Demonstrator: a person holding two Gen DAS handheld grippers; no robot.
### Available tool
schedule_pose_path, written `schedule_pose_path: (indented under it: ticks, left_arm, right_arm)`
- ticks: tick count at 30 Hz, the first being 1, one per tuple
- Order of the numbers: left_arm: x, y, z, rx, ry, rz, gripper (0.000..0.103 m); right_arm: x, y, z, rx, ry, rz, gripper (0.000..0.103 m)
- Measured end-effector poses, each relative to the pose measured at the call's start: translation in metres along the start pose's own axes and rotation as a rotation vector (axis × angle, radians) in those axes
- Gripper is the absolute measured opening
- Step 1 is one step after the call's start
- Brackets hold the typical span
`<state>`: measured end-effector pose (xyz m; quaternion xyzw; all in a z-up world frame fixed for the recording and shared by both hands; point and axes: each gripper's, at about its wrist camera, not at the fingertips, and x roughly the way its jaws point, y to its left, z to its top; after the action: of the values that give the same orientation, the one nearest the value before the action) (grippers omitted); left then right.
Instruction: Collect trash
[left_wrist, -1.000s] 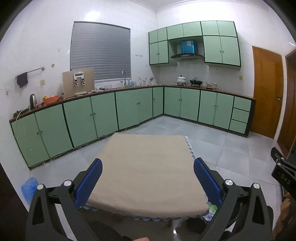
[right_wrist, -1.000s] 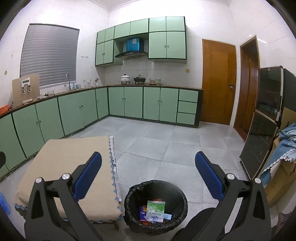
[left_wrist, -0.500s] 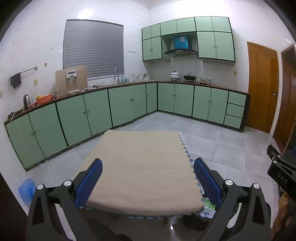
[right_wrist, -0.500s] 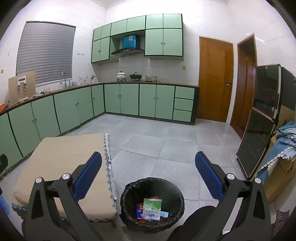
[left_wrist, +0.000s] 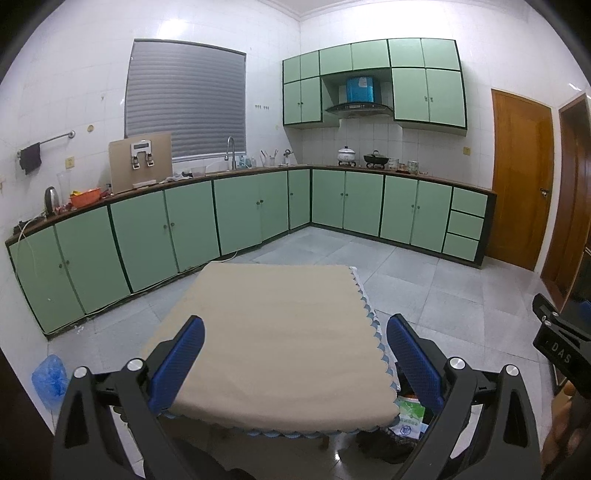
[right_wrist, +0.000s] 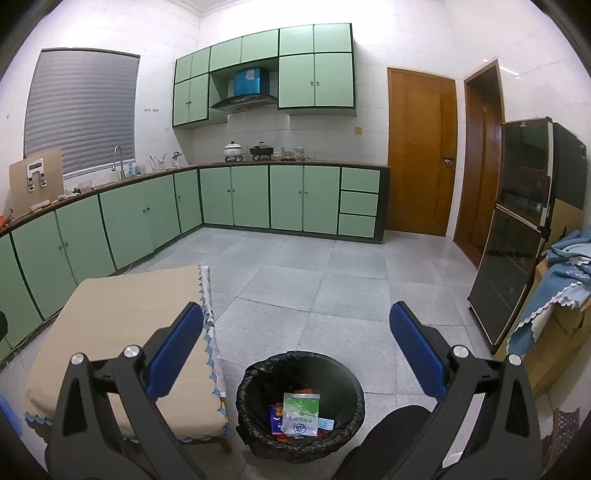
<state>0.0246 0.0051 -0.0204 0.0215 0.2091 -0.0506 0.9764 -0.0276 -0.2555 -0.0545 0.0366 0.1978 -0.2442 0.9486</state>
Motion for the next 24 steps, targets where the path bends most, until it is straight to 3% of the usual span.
schedule_pose_path:
  ticks: [24]
  left_arm:
    - [0.0052,0.0048,-0.0038,0.008,0.013,-0.004,0.097]
  right_arm:
    - [0.002,-0.0041,-0.0014,-0.001,0.005,-0.01,0.098]
